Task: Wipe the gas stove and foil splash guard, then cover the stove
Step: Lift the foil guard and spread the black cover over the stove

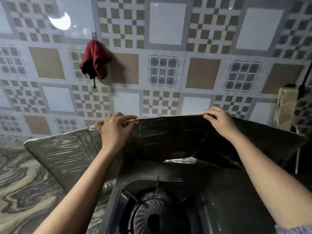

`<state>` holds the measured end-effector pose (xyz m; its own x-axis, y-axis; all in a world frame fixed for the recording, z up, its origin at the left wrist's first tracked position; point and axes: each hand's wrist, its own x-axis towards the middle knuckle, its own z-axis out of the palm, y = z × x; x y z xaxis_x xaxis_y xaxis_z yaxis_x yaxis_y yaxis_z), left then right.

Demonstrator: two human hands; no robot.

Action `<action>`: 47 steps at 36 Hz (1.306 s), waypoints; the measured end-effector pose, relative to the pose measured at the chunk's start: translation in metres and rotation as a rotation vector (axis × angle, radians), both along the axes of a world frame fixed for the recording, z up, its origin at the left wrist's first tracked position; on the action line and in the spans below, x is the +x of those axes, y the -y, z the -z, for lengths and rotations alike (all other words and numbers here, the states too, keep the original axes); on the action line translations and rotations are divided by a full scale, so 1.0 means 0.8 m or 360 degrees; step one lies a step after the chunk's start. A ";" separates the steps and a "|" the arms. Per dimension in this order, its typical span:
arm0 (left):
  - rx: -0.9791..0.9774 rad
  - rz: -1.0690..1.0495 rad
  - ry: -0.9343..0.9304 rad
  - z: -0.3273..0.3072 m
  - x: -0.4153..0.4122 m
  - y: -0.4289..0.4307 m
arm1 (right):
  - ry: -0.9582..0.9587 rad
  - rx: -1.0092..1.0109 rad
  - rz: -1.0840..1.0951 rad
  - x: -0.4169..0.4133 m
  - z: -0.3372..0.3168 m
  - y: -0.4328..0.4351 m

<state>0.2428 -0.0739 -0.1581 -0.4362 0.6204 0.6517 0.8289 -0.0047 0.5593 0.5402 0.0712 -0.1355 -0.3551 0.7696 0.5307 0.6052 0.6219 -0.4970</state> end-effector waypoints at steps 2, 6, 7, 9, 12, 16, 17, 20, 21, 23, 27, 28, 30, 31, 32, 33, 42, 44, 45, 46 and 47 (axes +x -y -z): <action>-0.0013 0.0010 0.0005 0.001 0.011 -0.009 | 0.0006 -0.0008 0.0011 0.012 0.002 -0.006; -0.0035 0.0026 0.0006 0.003 0.026 -0.025 | 0.0053 -0.0017 0.0027 0.028 0.005 -0.021; -0.0045 0.0009 -0.0017 0.004 0.029 -0.029 | 0.0073 -0.0019 0.0029 0.031 0.006 -0.026; -0.0068 -0.0028 -0.0068 0.005 0.035 -0.036 | 0.0122 -0.0023 0.0047 0.033 0.009 -0.033; -0.0102 -0.0046 -0.0072 0.006 0.040 -0.046 | 0.0231 -0.0016 0.0121 0.028 0.014 -0.043; -0.0183 -0.0098 -0.0061 0.010 0.038 -0.054 | 0.0380 -0.0030 0.0233 0.003 0.020 -0.051; -0.0201 -0.0106 -0.0054 0.012 0.036 -0.056 | 0.0397 -0.0022 0.0222 -0.007 0.021 -0.050; -0.0220 -0.0124 -0.0042 0.015 0.028 -0.059 | 0.0452 0.0050 0.0065 -0.048 0.024 -0.036; -0.0223 -0.0130 -0.0037 0.015 0.025 -0.059 | 0.0463 0.0054 -0.0007 -0.064 0.025 -0.028; -0.0226 -0.0136 -0.0031 0.015 0.021 -0.059 | 0.0440 0.0030 -0.0139 -0.096 0.026 -0.011; -0.0269 -0.0101 -0.0049 0.014 0.007 -0.051 | 0.0347 0.0054 -0.0352 -0.153 0.027 0.018; -0.0294 -0.0090 -0.0079 0.013 0.003 -0.048 | 0.0337 0.0059 -0.0373 -0.162 0.027 0.021; -0.0348 -0.0046 -0.0154 0.007 -0.005 -0.040 | 0.0323 0.0023 -0.0366 -0.172 0.026 0.021; -0.0382 0.0001 -0.0196 0.004 -0.013 -0.033 | 0.0323 -0.0008 -0.0354 -0.177 0.025 0.021; -0.0426 0.0068 -0.0242 0.000 -0.021 -0.026 | 0.0326 -0.0037 -0.0338 -0.181 0.025 0.021; -0.0483 0.0136 -0.0290 -0.005 -0.029 -0.018 | 0.0324 -0.0061 -0.0325 -0.184 0.025 0.021; -0.1166 0.0266 -0.0505 -0.043 -0.086 0.054 | 0.0297 -0.0173 -0.0358 -0.206 0.018 0.032; -0.1205 0.0346 -0.0418 -0.050 -0.092 0.067 | 0.0283 -0.0196 -0.0362 -0.211 0.015 0.038; -0.1234 0.0393 -0.0350 -0.054 -0.093 0.073 | 0.0271 -0.0204 -0.0361 -0.213 0.013 0.040; -0.1261 0.0440 -0.0278 -0.058 -0.093 0.079 | 0.0265 -0.0209 -0.0356 -0.216 0.011 0.043; -0.1280 0.0485 -0.0216 -0.061 -0.092 0.085 | 0.0266 -0.0209 -0.0342 -0.218 0.009 0.044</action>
<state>0.1695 -0.1421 -0.1092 -0.1264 0.9920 -0.0004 0.9156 0.1168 0.3847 0.3655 0.0356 -0.1424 -0.5911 0.7256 0.3523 0.5468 0.6816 -0.4863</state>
